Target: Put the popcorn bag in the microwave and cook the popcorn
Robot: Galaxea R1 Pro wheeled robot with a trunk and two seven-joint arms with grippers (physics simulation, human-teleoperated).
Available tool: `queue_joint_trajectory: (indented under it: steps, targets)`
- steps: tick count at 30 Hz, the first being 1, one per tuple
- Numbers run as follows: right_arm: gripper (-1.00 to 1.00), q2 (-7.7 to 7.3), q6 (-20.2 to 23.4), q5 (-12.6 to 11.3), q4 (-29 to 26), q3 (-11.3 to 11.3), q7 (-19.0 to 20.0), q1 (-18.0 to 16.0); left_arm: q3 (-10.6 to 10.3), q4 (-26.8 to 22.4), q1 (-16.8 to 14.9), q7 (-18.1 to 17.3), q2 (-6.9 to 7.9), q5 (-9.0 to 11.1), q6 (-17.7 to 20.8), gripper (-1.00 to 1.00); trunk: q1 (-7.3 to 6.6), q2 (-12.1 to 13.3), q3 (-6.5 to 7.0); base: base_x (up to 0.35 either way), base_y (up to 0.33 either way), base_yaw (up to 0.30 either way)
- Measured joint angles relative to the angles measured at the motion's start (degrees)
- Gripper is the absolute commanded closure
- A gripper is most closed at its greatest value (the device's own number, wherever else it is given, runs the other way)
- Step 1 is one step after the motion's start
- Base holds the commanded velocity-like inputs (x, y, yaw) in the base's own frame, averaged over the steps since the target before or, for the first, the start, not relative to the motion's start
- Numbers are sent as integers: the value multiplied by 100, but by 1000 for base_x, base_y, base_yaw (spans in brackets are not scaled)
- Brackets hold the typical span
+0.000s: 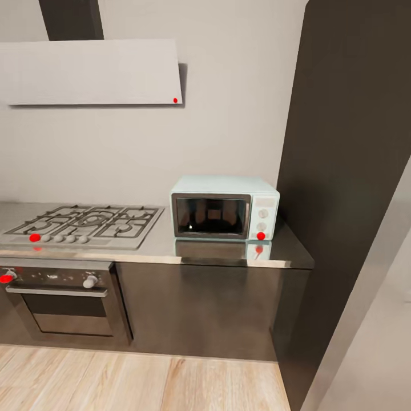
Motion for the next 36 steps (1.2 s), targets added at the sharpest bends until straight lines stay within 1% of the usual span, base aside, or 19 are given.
queue_joint_trajectory:
  steps: [14,16,18,24,30,36]
  targets:
    - [-100,0,4,0,0,-3,-3,0,-1,5,0,0,-1,-3,0,-100,0,0,0,315,0,0]
    - [-100,21,32,30,-30,28,-21,-35,24,-12,-1,8,-11,15,0,-100,4,2,1,0,0,0]
    - [-100,-21,-10,88,-91,63,37,13,24,-12,0,8,-10,15,0,-100,3,1,0,0,0,0]
    - [-100,-41,-214,174,-268,40,171,201,16,-14,0,8,-9,15,2,-100,3,0,-1,0,0,0]
    - [-100,-37,-394,191,-306,42,185,238,21,-14,0,8,-12,7,-2,-100,4,0,-1,-46,8,0]
    - [-100,-17,-393,192,-311,55,142,238,23,-14,0,-2,-14,6,-7,-100,4,0,-1,-184,78,0]
